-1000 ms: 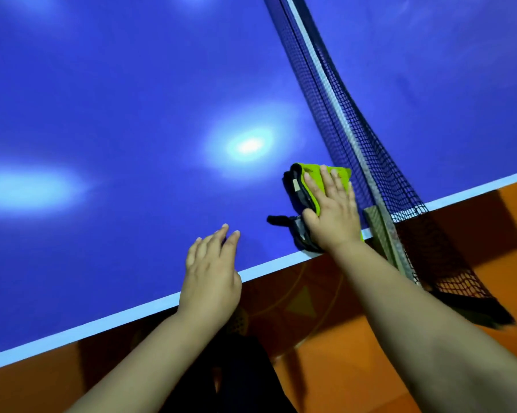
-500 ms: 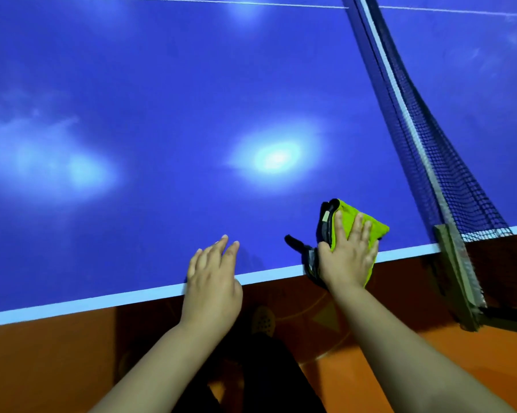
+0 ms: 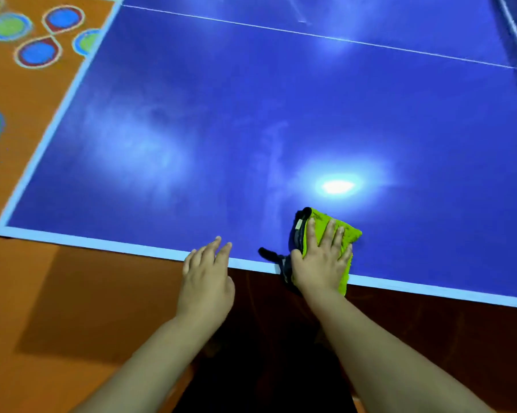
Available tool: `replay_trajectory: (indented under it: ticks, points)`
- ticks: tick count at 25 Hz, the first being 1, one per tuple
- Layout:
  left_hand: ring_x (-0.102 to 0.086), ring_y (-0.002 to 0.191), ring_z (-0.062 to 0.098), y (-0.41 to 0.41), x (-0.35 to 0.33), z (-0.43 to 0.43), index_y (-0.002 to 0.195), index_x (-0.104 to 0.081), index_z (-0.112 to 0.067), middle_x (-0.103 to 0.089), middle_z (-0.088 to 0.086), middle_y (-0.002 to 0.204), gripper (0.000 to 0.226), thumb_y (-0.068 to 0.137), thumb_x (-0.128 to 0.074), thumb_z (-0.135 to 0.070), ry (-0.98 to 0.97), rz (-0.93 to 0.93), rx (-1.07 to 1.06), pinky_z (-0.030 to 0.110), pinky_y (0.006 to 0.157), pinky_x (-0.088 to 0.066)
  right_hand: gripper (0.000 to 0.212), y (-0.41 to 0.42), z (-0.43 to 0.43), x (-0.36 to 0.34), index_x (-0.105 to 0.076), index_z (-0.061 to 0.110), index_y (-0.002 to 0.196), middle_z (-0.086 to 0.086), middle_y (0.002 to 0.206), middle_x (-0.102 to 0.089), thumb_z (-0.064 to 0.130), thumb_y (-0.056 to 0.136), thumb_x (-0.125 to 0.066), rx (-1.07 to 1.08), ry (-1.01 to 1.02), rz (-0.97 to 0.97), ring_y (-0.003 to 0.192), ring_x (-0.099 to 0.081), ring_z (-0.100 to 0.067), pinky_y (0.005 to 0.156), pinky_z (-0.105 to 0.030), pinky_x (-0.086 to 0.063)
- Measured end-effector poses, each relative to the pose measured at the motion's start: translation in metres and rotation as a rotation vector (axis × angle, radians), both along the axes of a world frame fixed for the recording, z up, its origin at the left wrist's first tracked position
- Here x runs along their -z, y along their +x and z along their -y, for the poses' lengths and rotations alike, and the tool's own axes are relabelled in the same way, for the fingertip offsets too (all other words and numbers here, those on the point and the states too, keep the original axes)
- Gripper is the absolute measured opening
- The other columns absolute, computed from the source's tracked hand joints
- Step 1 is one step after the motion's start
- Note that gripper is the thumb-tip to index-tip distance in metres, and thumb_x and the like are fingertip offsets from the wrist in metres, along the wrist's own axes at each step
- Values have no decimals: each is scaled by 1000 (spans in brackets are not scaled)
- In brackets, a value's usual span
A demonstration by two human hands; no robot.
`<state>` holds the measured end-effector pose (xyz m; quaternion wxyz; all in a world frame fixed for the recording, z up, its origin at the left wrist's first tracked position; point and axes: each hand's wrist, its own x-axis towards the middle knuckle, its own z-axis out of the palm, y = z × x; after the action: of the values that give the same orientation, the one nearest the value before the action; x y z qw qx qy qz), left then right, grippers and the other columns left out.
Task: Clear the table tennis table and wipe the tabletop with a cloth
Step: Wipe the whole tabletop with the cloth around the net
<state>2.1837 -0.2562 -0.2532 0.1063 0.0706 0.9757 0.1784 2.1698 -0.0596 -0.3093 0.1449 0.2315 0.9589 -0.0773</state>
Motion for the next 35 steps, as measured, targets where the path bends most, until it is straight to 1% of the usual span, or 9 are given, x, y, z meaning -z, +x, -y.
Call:
replay_trajectory:
  ticks: [3, 7, 9, 12, 18, 23, 26, 32, 35]
  points:
    - [-16, 140, 17, -5, -4, 41, 146, -25, -21, -17, -1, 155, 57, 92, -42, -15, 18, 24, -64, 31, 115, -5, 78, -17, 57, -4, 4, 35, 152, -8, 160, 18, 49, 91, -41, -127, -51, 34, 146, 18, -28, 115, -52, 7]
    - [-16, 141, 16, -17, 0, 57, 146, -24, -21, -16, -1, 155, 57, 92, -43, -17, 27, 78, -19, 31, 115, -4, 70, -28, 45, -3, 1, 43, 151, 1, 161, 13, 60, 90, -31, -260, -11, 34, 147, 15, -21, 117, -48, 8]
    - [-18, 140, 17, -29, 4, 64, 145, -27, -21, -18, -1, 155, 57, 91, -45, -17, 29, 84, 5, 32, 115, -3, 69, -32, 34, -1, -4, 45, 150, 4, 162, 7, 61, 87, -27, -245, 7, -2, 148, 11, -19, 117, -47, 8]
    - [-21, 139, 19, -52, 2, 80, 144, -30, -21, -20, 0, 154, 58, 90, -47, -16, 6, 75, 7, 33, 115, -5, 67, -42, 39, 3, -7, 44, 150, 3, 162, 2, 55, 92, -39, -144, 32, -23, 148, 9, -20, 117, -48, 7]
    - [-18, 141, 20, -113, -4, 135, 145, -28, -20, -20, 0, 155, 58, 91, -49, -19, -85, 121, -38, 36, 115, -8, 71, -48, 53, 11, -43, 30, 144, -12, 152, -35, 54, 78, -33, -94, 89, -81, 141, -28, -33, 107, -58, -28]
    - [-20, 140, 23, -140, 6, 184, 146, -26, -20, -20, 1, 155, 59, 92, -50, -19, -131, 190, -104, 38, 114, -14, 71, -54, 81, 15, -46, 23, 142, -18, 150, -36, 51, 78, -35, -83, 100, -120, 139, -23, -34, 104, -59, -29]
    - [-21, 140, 23, -147, 10, 225, 146, -27, -18, -21, 2, 154, 59, 92, -50, -17, -148, 217, -115, 38, 114, -16, 70, -60, 130, 17, -42, 24, 142, -18, 151, -34, 52, 79, -37, -177, 111, -134, 140, -24, -35, 105, -56, -20]
    - [-20, 140, 24, -172, 16, 328, 146, -25, -17, -18, 3, 155, 61, 90, -49, -14, -170, 230, -19, 37, 114, -17, 73, -91, 280, 22, -33, 27, 146, -18, 154, -30, 53, 79, -37, -256, 76, -117, 143, -22, -36, 110, -58, -17]
    - [-30, 135, 28, -178, 22, 390, 143, -34, -12, -28, 8, 151, 61, 85, -54, -7, -158, 219, -19, 41, 111, -21, 74, -108, 366, 23, -35, 28, 146, -17, 154, -29, 54, 77, -37, -310, 41, -98, 143, -22, -36, 110, -59, -17]
